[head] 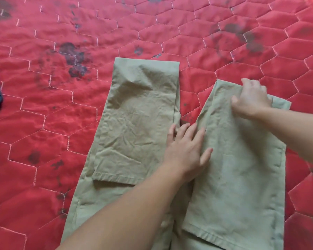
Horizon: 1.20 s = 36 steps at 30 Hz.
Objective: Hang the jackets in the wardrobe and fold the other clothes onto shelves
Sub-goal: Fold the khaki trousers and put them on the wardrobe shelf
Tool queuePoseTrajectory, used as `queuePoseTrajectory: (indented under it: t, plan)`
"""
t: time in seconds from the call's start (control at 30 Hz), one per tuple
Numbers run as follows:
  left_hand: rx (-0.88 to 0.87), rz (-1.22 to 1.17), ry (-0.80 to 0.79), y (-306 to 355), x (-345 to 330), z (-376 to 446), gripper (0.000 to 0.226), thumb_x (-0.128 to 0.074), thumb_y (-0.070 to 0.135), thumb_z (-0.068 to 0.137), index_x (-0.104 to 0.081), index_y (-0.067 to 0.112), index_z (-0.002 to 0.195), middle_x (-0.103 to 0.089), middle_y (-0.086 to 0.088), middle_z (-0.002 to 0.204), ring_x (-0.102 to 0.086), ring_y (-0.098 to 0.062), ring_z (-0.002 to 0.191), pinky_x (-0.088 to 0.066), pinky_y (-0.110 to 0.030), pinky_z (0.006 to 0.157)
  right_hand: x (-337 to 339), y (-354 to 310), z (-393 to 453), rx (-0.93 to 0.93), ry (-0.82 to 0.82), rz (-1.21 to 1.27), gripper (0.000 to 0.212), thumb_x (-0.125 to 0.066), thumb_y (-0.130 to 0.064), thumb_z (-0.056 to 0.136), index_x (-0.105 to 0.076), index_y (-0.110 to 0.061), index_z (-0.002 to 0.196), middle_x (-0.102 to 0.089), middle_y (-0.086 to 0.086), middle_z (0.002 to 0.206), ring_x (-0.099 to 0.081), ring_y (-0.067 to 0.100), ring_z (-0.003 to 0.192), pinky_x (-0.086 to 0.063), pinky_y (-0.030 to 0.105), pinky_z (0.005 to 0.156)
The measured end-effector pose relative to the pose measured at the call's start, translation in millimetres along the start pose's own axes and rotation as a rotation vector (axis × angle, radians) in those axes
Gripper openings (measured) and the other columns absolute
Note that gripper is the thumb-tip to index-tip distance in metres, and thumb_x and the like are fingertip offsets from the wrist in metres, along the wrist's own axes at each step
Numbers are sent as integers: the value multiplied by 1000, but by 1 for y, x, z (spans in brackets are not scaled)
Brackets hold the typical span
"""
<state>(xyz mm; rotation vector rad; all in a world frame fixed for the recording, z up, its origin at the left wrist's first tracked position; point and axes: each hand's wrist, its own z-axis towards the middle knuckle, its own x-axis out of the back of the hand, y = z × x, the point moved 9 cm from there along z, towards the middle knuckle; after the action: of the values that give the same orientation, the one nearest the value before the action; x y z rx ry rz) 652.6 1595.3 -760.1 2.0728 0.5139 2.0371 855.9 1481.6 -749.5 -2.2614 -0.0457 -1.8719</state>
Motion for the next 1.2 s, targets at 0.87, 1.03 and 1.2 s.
queuePoseTrajectory:
  t: [0.87,1.03,1.2]
  plan:
    - [714,-968,-200,-6,-23,176,12,-60,18,88,-68,16,79,-67,-2,82,-61,-20,74,-55,-36,77,11,155,12,-356,-260,588,47,-67,-52,83,-68,-6,73,-70,10,70,-63,21,58,-50,29,55]
    - [798,-1138,-155,-10,-28,187,19,-63,14,92,-72,10,108,-73,-8,102,-69,-24,92,-56,-39,90,14,145,24,-300,-369,653,31,-72,-39,84,-68,-8,81,-68,5,73,-62,16,59,-49,26,56]
    - [792,-1264,-276,-3,-31,195,12,-61,29,94,-67,20,100,-70,0,96,-67,-17,85,-55,-30,76,-5,139,31,-515,-407,1205,17,-57,-24,97,-65,-11,101,-70,3,94,-67,15,78,-51,30,65]
